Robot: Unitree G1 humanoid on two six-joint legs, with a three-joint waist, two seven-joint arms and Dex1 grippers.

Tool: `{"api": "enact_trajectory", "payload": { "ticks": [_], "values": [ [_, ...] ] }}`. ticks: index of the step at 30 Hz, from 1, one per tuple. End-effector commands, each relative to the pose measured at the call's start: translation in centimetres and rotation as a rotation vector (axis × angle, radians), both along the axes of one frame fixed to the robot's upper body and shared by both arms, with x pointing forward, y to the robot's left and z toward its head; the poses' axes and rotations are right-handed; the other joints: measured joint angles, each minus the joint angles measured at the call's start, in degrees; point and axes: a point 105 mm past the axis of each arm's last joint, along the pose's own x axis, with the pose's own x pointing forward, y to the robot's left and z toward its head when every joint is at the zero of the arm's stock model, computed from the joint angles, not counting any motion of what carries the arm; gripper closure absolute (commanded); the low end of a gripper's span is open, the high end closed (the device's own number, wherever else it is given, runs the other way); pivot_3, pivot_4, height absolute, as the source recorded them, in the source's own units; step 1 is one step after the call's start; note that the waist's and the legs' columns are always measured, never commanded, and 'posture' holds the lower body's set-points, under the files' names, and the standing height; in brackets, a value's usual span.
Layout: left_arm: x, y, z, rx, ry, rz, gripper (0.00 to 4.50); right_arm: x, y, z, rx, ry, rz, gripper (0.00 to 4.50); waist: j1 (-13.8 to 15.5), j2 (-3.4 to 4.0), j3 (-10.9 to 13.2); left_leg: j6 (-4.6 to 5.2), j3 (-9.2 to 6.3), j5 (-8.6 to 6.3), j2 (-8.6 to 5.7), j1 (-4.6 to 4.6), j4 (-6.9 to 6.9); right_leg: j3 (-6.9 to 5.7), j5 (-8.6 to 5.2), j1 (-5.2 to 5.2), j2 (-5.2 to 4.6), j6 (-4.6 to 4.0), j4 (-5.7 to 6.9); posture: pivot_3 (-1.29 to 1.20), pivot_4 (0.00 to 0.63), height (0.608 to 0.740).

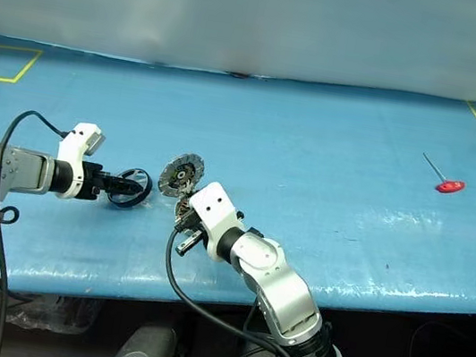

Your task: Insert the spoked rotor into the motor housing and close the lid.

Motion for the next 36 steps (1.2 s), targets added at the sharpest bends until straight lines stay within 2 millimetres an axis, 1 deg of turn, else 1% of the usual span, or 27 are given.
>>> {"api": "enact_trajectory", "payload": {
  "ticks": [1, 6, 11, 14, 26, 34, 36],
  "values": [
    [0.3, 0.4, 0.5, 0.01, -0.02, 0.026, 0.35, -0.2, 0.2, 0.9, 0.032, -0.036, 0.011, 4.5, 0.0, 0.0, 0.0, 0.0, 0.0, 0.0, 0.0, 0.01, 0.0, 0.0, 0.0, 0.01, 0.0, 0.01, 0.0, 0.0, 0.15, 0.74],
    [0.6, 0.2, 1.6, -0.021, -0.065, 0.017, 0.35, -0.2, 0.2, 0.9, 0.028, -0.035, 0.011, 4.5, 0.0, 0.0, 0.0, 0.0, -0.02, 0.02, 0.0, 0.01, 0.01, 0.0, 0.01, 0.01, -0.01, 0.02, 0.01, 0.0, 0.15, 0.74],
    [0.7, 0.5, 3.0, -0.047, -0.109, 0.029, 0.35, -0.2, 0.3, 0.7, 0.025, -0.031, 0.017, 4.5, -0.1, 0.0, 0.0, -0.01, -0.02, 0.02, -0.01, 0.0, -0.02, 0.0, 0.03, -0.02, 0.0, -0.01, 0.0, 0.0, 0.15, 0.74],
    [0.7, 0.6, 3.3, -0.064, -0.115, 0.042, 0.35, -0.2, 0.3, 0.7, 0.022, -0.03, 0.022, 4.5, -0.1, -0.01, 0.0, -0.01, -0.03, 0.03, -0.01, -0.02, -0.02, 0.0, 0.03, -0.03, -0.01, -0.02, -0.01, 0.0, 0.15, 0.74],
    [0.2, -0.4, 1.9, -0.097, -0.042, 0.067, 0.35, -0.2, 0.3, 0.5, 0.021, -0.023, 0.02, 4.5, 0.0, -0.08, 0.0, -0.02, -0.06, 0.03, -0.06, -0.01, 0.0, 0.0, 0.04, -0.01, -0.01, -0.01, 0.0, 0.0, 0.15, 0.74],
    [0.2, 0.4, 1.4, -0.084, -0.02, 0.131, 0.35, -0.2, 0.2, 0.4, 0.021, -0.017, 0.011, 4.5, -0.1, -0.08, 0.0, -0.07, -0.08, 0.06, -0.05, -0.01, -0.01, 0.02, 0.05, -0.02, -0.04, -0.03, 0.0, 0.0, 0.15, 0.74],
    [0.2, 0.6, 1.5, -0.077, -0.021, 0.14, 0.35, -0.2, 0.3, 0.3, 0.02, -0.017, 0.011, 4.5, -0.1, -0.09, 0.0, -0.26, -0.08, 0.17, -0.05, -0.01, -0.02, 0.02, 0.05, -0.01, -0.04, -0.03, 0.0, 0.0, 0.15, 0.74]
  ]
}}
